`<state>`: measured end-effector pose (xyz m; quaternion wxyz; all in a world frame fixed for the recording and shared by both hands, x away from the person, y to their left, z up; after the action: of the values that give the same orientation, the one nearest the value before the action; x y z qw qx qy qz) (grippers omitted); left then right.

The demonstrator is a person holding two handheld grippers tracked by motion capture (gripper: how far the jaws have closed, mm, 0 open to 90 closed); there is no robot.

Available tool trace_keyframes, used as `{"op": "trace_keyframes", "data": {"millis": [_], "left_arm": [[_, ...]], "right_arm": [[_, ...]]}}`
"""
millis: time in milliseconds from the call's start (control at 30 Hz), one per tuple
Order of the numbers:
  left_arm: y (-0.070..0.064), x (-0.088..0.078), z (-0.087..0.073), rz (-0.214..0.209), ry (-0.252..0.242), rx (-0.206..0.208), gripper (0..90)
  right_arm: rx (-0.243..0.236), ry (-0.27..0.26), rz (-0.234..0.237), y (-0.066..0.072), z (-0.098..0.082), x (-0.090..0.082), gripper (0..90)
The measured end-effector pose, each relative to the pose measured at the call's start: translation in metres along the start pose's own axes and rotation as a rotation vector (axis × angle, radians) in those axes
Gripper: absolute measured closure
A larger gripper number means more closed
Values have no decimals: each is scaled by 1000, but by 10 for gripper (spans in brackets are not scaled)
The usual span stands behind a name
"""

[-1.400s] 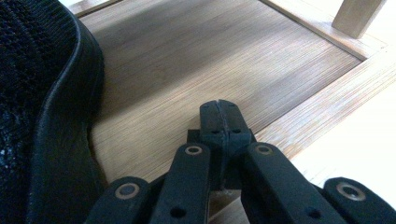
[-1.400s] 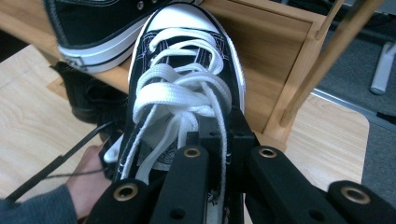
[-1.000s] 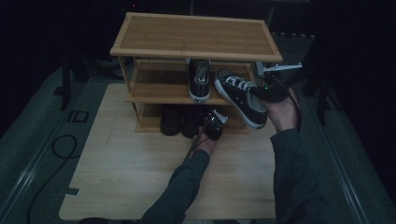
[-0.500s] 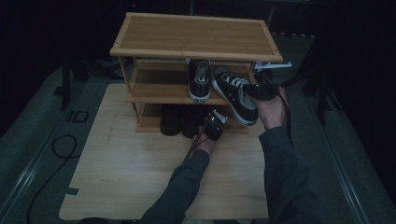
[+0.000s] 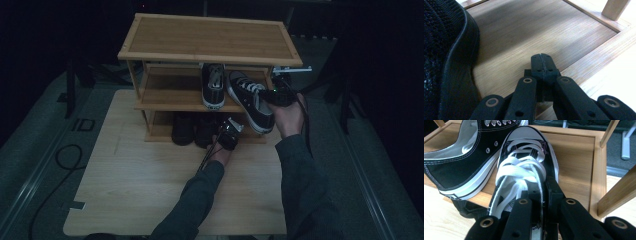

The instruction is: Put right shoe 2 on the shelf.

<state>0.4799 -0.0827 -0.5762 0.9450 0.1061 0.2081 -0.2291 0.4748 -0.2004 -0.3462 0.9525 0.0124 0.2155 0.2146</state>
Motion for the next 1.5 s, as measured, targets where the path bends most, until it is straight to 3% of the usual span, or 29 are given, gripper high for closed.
{"op": "trace_keyframes", "data": {"millis": [500,833,1200,1367,1500], "left_arm": [[0,0,0,-1,0,0,900],[0,0,0,-1,0,0,900],[0,0,0,0,0,1,900],[0,0,0,0,0,0,900],[0,0,0,-1,0,0,900]], "right_arm": [[-10,26,34,-2,2,-6,732],[-5,-32,46,-3,7,-17,714],[-24,-75,74,-6,11,-32,733],[-24,-88,65,-9,13,-36,749],[-41,-83,46,-13,14,-40,813]]}}
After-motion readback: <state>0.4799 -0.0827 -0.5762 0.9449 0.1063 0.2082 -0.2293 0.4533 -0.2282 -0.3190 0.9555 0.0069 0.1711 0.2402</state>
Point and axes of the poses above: each handheld gripper's, and its own axes: x roughly forward along the jaws, z roughly out of its top, y roughly to its left, the point moved 3 cm from there along x, roughly forward along the jaws, and after that the axes turned 13 degrees about -y, right-handed, at the moved point
